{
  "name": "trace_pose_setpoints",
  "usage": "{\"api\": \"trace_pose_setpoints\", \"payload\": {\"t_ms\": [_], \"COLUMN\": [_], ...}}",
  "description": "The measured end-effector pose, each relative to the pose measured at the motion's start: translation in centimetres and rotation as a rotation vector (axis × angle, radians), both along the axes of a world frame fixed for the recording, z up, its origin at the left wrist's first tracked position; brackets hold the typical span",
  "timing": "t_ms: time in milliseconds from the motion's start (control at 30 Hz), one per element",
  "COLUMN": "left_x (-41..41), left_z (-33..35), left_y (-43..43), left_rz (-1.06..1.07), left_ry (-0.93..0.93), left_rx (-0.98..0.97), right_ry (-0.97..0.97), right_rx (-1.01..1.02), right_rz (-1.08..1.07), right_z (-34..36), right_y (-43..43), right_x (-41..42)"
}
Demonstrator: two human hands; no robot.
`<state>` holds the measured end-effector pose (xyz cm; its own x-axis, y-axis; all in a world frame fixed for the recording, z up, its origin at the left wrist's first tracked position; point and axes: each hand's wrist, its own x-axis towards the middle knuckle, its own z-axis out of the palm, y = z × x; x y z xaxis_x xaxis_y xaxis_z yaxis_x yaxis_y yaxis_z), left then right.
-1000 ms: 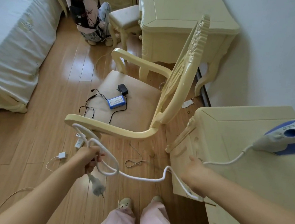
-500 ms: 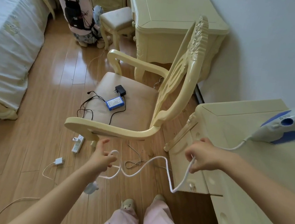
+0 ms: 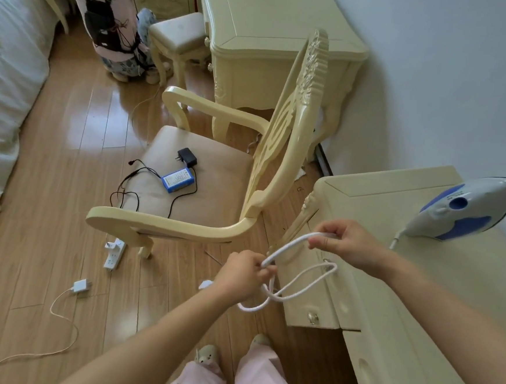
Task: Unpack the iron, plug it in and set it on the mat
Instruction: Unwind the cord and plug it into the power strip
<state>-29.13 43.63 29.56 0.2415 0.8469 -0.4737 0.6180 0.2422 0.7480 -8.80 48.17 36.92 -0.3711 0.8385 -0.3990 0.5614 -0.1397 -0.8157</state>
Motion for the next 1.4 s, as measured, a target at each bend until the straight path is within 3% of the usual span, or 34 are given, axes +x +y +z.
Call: {"api": "trace_pose_setpoints", "payload": {"t_ms": [100, 233, 300, 367, 467, 533, 667, 800, 900, 967, 1067, 1233, 1400], "left_x": [-2.2, -6.6, -7.9, -8.7, -9.6, -10.4, -13.4, -17.9, -21.0, -21.9, -22.4, -22.6, -24.8], "left_z": [0.3, 1.2, 2.1, 3.2, 4.5, 4.9, 4.3, 2.5, 1.6, 1.7, 2.0, 3.3, 3.8], "left_y": [0.9, 0.7, 0.2, -0.2, -0.4, -0.4, -1.0, -2.1, -3.3, -3.9, -4.0, -2.7, -3.1], "left_rz": [-0.009, -0.04, -0.09, -0.118, -0.162, -0.186, -0.035, 0.203, 0.205, 0.171, 0.112, 0.037, 0.154], "left_ry": [0.094, 0.137, 0.14, 0.144, 0.176, 0.195, 0.366, 0.549, 0.492, 0.407, 0.373, 0.413, 0.253], "left_rx": [0.041, 0.081, 0.08, 0.095, 0.15, 0.185, 0.27, 0.215, 0.148, 0.138, 0.151, 0.175, 0.152], "right_ry": [-0.2, -0.878, -1.044, -0.935, -0.463, -0.302, -0.286, -0.254, -0.504, -0.755, -0.893, -0.662, -0.414], "right_rx": [0.133, 0.317, 0.255, 0.209, 0.147, 0.219, 0.456, 0.458, 0.498, 0.437, 0.402, 0.7, 0.661], "right_rz": [-0.063, 0.108, 0.256, 0.391, 0.455, 0.487, 0.497, 0.204, 0.091, 0.215, 0.424, 0.748, 0.834], "right_z": [-1.2, -1.2, -1.1, -1.0, -0.3, 0.3, 0.7, -0.2, -0.9, -1.1, -1.7, -1.9, -2.0], "right_y": [1.0, 2.3, 2.2, 1.6, 0.1, -0.7, -0.4, 1.4, 2.4, 2.2, 1.2, -0.4, -0.7], "right_x": [2.7, 4.7, 3.4, 0.3, -7.2, -12.0, -16.6, -15.2, -13.6, -14.1, -17.4, -25.3, -30.2]}}
